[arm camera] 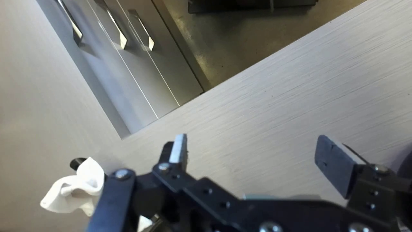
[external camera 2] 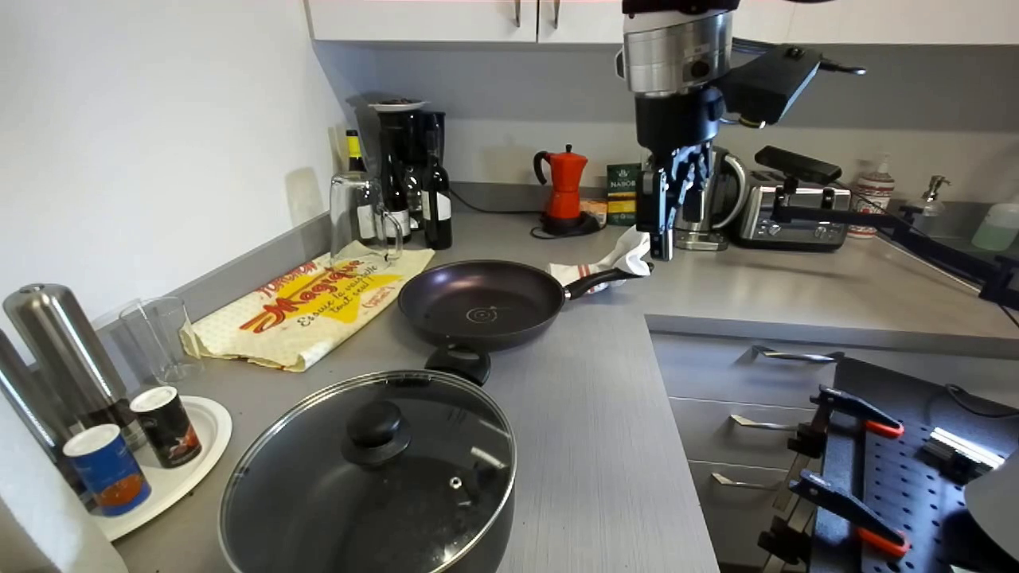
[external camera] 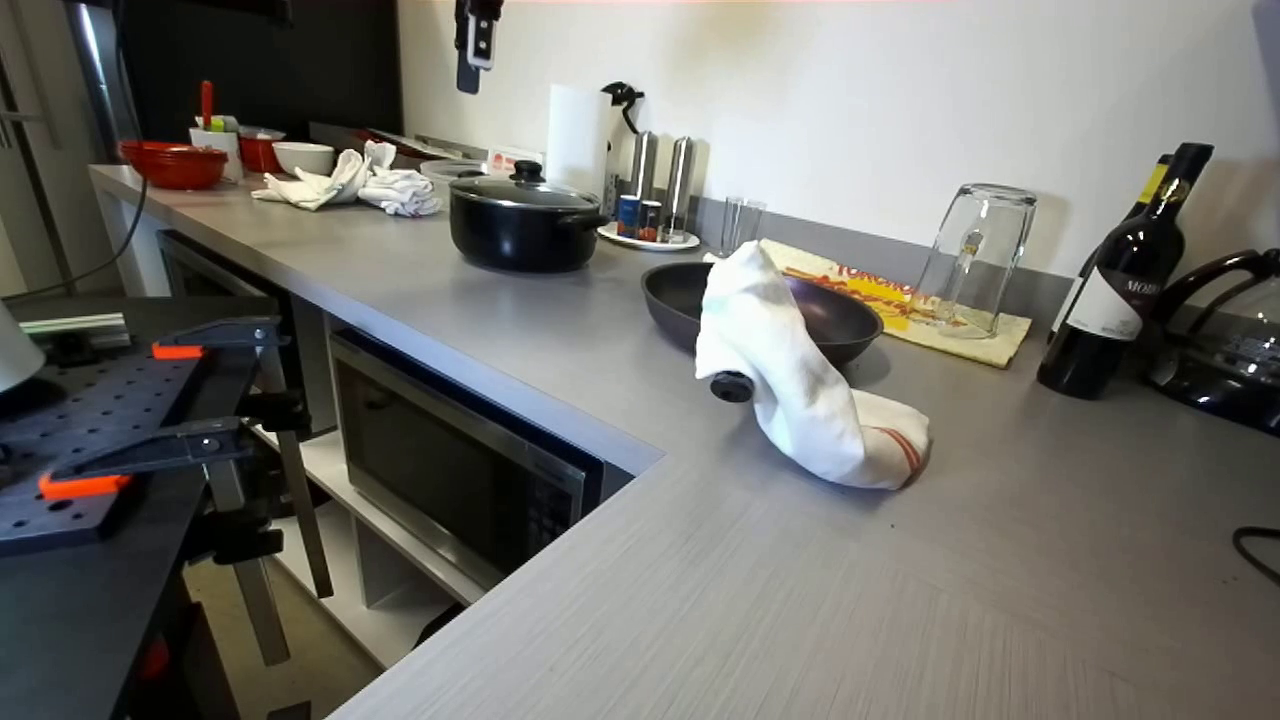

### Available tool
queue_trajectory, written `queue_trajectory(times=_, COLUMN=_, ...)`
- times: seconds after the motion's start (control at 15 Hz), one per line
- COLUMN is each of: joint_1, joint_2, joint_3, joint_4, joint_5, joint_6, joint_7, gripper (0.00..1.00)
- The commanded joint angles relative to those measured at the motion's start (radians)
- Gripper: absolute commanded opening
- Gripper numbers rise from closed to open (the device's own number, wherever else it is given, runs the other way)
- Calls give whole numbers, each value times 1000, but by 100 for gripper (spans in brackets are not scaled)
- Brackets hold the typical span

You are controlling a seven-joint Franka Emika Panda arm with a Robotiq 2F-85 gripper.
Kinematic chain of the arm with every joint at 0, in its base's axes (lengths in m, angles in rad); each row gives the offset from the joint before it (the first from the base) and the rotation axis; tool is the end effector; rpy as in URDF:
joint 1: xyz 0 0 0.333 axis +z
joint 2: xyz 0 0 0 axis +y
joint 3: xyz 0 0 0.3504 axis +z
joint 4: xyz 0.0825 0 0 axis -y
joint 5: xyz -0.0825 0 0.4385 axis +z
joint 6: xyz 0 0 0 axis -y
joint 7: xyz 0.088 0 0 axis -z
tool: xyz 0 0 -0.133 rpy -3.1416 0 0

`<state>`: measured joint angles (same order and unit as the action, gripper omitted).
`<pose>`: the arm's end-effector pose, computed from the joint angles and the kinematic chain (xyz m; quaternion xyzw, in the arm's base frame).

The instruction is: Put the glass lid from the pot on the counter.

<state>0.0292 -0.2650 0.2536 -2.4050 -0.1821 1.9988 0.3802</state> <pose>0.4569 0.1159 0.3801 0.9907 -0.0111 -0.0356 0.1306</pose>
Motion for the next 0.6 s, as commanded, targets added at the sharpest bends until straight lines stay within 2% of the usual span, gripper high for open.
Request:
queue_trajectory(times=0.0, joint_1=41, joint_2=90, joint_3=-14, joint_4=52, joint_5=-52, joint_6=69, joint_7=-84, gripper=100)
queue_trajectory(times=0.53, joint_1=133, joint_2=265, joint_3=-5, joint_4=201, joint_5=-83, joint_6=188, joint_7=-302, gripper=100)
